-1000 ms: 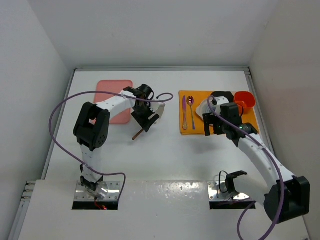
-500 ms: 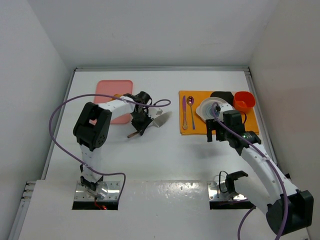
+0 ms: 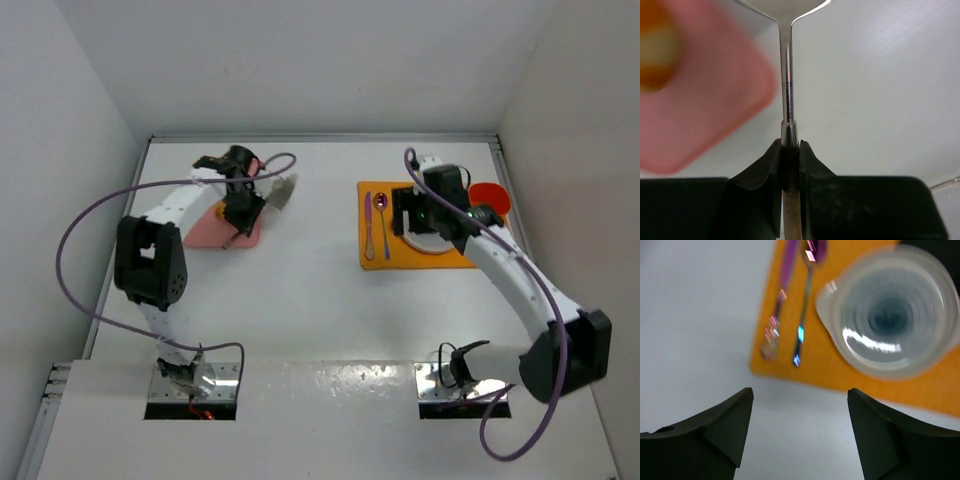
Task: Place the bread
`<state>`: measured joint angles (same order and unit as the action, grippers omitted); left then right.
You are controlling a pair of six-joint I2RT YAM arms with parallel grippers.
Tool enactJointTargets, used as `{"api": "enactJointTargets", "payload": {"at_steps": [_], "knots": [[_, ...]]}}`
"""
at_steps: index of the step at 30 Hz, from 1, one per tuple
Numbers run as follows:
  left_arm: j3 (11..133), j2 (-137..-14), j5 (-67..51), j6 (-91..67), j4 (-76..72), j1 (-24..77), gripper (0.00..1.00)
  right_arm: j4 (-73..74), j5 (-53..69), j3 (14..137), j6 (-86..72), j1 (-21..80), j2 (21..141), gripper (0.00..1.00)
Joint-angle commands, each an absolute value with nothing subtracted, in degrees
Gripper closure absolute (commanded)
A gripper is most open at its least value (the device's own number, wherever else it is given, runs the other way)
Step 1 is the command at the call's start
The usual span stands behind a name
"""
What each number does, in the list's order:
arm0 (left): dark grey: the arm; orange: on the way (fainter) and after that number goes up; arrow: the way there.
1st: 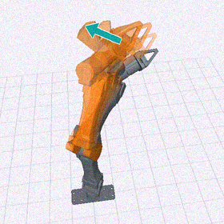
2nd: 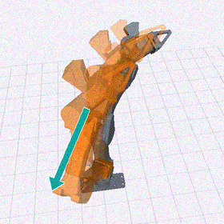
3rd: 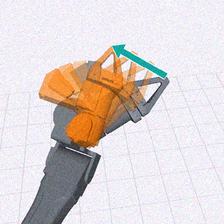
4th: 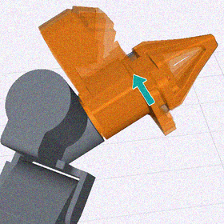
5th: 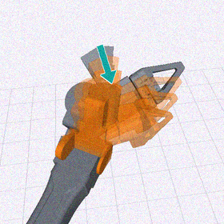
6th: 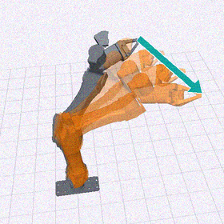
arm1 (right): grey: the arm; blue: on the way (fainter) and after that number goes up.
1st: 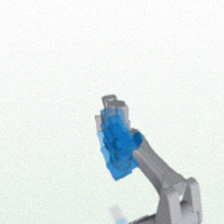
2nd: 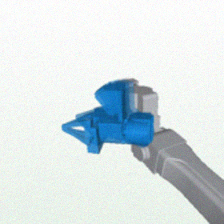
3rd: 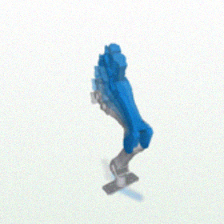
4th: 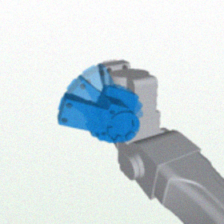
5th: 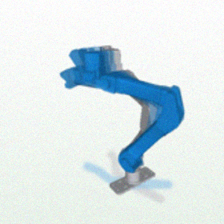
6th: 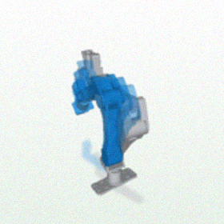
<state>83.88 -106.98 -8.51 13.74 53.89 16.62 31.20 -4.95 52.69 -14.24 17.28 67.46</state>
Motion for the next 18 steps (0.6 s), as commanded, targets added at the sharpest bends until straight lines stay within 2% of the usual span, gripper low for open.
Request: {"api": "enactJointTargets", "payload": {"at_steps": [1,2,3,4,5,6,9,14,18], "knots": [[88.76,-97.13,-2.74,15.64,58.27,10.39,1.00,26.73,-3.52,66.24,-20.99,21.69,78.11,0.25],[88.77,-95.99,-0.29,17.12,58.97,6.72,1.00,26.46,-3.52,68.71,-21.70,22.93,80.92,0.25],[87.73,-94.06,1.04,17.83,58.97,4.68,1.00,26.28,-3.17,77.26,-22.32,26.42,89.39,0.25],[86.93,-93.43,2.62,18.62,58.45,2.83,1.00,25.76,-2.99,80.39,-23.72,27.32,92.60,0.25],[85.27,-92.91,6.90,20.29,57.32,-0.23,1.00,25.93,-2.73,89.56,-25.64,29.68,95.33,0.25],[84.47,-92.90,8.86,21.26,56.61,-1.39,1.00,25.84,-2.55,92.26,-26.71,31.62,103.89,0.25],[81.92,-92.37,16.42,24.95,51.08,-3.52,1.00,24.09,-3.07,102.36,-33.63,35.48,115.27,0.25],[80.16,-94.91,24.34,32.15,43.43,-4.65,1.00,6.63,-6.14,103.10,-37.88,40.59,126.20,0.29],[80.16,-98.33,25.40,34.54,42.19,-5.80,1.00,5.10,-10.28,106.60,-44.71,42.80,133.32,0.34]]}}
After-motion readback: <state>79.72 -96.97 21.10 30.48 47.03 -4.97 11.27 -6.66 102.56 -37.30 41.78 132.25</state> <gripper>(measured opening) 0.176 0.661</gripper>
